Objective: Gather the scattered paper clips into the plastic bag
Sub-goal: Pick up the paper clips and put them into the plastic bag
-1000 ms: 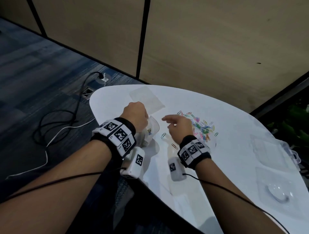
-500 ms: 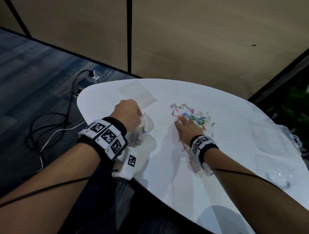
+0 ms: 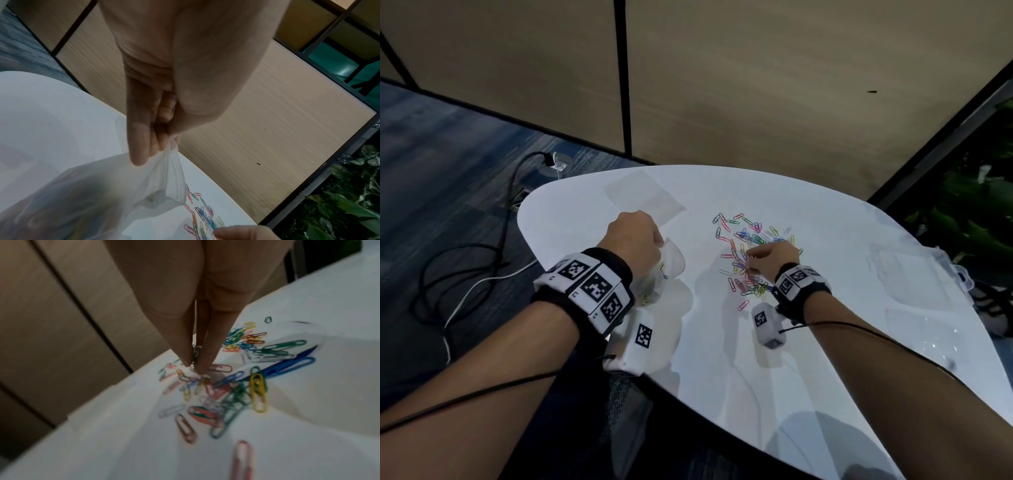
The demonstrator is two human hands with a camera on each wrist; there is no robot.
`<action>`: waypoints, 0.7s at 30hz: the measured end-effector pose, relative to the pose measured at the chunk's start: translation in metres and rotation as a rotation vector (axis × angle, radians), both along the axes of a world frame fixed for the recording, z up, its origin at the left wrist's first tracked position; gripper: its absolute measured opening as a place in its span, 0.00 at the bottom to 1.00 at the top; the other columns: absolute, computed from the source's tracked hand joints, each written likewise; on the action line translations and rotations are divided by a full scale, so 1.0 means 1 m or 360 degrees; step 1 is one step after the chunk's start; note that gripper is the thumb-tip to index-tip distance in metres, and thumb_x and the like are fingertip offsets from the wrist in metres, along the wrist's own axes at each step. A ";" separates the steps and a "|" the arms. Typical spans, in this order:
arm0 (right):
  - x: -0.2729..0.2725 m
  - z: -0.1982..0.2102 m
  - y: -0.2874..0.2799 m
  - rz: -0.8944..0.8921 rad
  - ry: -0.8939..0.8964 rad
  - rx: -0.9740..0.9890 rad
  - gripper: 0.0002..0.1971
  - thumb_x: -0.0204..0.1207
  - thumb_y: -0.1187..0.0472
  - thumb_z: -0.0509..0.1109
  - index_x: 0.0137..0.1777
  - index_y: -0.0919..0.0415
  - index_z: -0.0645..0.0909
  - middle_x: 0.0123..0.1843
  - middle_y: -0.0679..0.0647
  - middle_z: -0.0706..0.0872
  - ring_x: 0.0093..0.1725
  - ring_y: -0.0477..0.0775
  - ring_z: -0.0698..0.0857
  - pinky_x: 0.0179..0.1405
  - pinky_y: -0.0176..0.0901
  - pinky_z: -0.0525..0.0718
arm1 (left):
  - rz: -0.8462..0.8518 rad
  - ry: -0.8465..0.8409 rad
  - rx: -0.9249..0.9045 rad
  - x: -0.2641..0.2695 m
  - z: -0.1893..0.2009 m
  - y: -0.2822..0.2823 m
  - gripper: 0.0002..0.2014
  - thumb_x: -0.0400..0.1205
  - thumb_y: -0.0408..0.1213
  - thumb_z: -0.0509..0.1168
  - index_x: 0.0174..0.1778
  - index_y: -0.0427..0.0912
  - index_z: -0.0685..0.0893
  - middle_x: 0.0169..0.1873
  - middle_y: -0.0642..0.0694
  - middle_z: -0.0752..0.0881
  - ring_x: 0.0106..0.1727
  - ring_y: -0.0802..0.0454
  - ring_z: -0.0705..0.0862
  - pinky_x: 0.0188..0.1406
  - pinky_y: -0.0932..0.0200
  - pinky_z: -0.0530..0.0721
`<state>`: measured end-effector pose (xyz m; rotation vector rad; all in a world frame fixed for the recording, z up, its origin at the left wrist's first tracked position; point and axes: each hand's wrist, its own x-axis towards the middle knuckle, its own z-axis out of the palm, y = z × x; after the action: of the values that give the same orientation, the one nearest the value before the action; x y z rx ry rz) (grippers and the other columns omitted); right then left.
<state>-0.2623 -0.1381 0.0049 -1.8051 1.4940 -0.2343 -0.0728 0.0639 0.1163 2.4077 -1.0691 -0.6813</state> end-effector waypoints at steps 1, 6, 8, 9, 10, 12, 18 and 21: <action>-0.002 0.007 0.003 -0.0103 -0.0195 0.0115 0.09 0.68 0.68 0.80 0.48 0.59 0.92 0.42 0.54 0.93 0.39 0.52 0.93 0.49 0.43 0.91 | 0.0003 0.0002 0.0001 -0.001 0.000 -0.001 0.12 0.81 0.27 0.62 0.50 0.43 0.91 0.47 0.40 0.90 0.48 0.40 0.90 0.55 0.53 0.89; 0.008 0.059 0.043 -0.0237 -0.1166 0.0767 0.15 0.71 0.75 0.76 0.58 0.74 0.86 0.50 0.66 0.91 0.46 0.58 0.92 0.53 0.43 0.90 | 0.0011 0.0048 -0.0008 -0.005 0.002 -0.001 0.13 0.80 0.27 0.62 0.52 0.42 0.90 0.47 0.40 0.89 0.51 0.41 0.90 0.55 0.56 0.87; 0.016 0.074 0.067 -0.0198 -0.1357 0.0997 0.13 0.73 0.77 0.73 0.58 0.74 0.85 0.50 0.64 0.91 0.48 0.56 0.91 0.51 0.40 0.90 | 0.0001 0.0068 -0.0027 -0.009 0.003 -0.002 0.13 0.80 0.27 0.62 0.53 0.42 0.90 0.50 0.40 0.90 0.52 0.41 0.89 0.56 0.57 0.86; 0.021 0.079 0.078 -0.0171 -0.1405 0.1088 0.12 0.73 0.77 0.72 0.57 0.74 0.84 0.48 0.64 0.91 0.48 0.55 0.91 0.50 0.39 0.90 | -0.0001 0.0074 -0.0039 -0.011 0.004 -0.002 0.13 0.81 0.27 0.63 0.54 0.42 0.91 0.51 0.40 0.90 0.53 0.41 0.89 0.56 0.57 0.86; 0.026 0.080 0.088 -0.0154 -0.1425 0.1150 0.12 0.74 0.77 0.72 0.57 0.74 0.84 0.48 0.63 0.91 0.48 0.55 0.91 0.50 0.39 0.90 | -0.0004 0.0074 -0.0054 -0.014 0.004 -0.002 0.13 0.81 0.28 0.63 0.53 0.42 0.91 0.51 0.40 0.90 0.53 0.41 0.89 0.56 0.57 0.86; 0.036 0.079 0.105 -0.0144 -0.1409 0.1181 0.12 0.74 0.78 0.71 0.56 0.76 0.84 0.46 0.64 0.91 0.46 0.55 0.91 0.50 0.40 0.90 | -0.0013 0.0065 -0.0083 -0.018 0.005 -0.003 0.12 0.81 0.29 0.64 0.52 0.43 0.91 0.51 0.40 0.90 0.53 0.42 0.89 0.57 0.56 0.87; 0.052 0.060 0.127 -0.0049 -0.0863 0.0572 0.13 0.67 0.75 0.76 0.52 0.70 0.87 0.39 0.64 0.91 0.39 0.58 0.90 0.49 0.46 0.91 | -0.0066 0.0094 -0.0112 -0.025 0.004 -0.004 0.08 0.80 0.31 0.67 0.49 0.43 0.91 0.49 0.41 0.90 0.49 0.42 0.90 0.54 0.54 0.88; 0.055 0.060 0.131 0.0093 -0.0506 0.0281 0.13 0.67 0.67 0.75 0.53 0.63 0.89 0.31 0.57 0.91 0.32 0.52 0.89 0.45 0.46 0.91 | -0.0098 0.0079 -0.0121 -0.029 0.001 -0.002 0.09 0.81 0.31 0.67 0.51 0.43 0.92 0.52 0.43 0.90 0.53 0.43 0.88 0.54 0.55 0.87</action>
<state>-0.2077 -0.0075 0.0648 -1.5843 1.1983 -0.3329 -0.1017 0.0620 0.1174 2.2902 -1.1325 -0.7042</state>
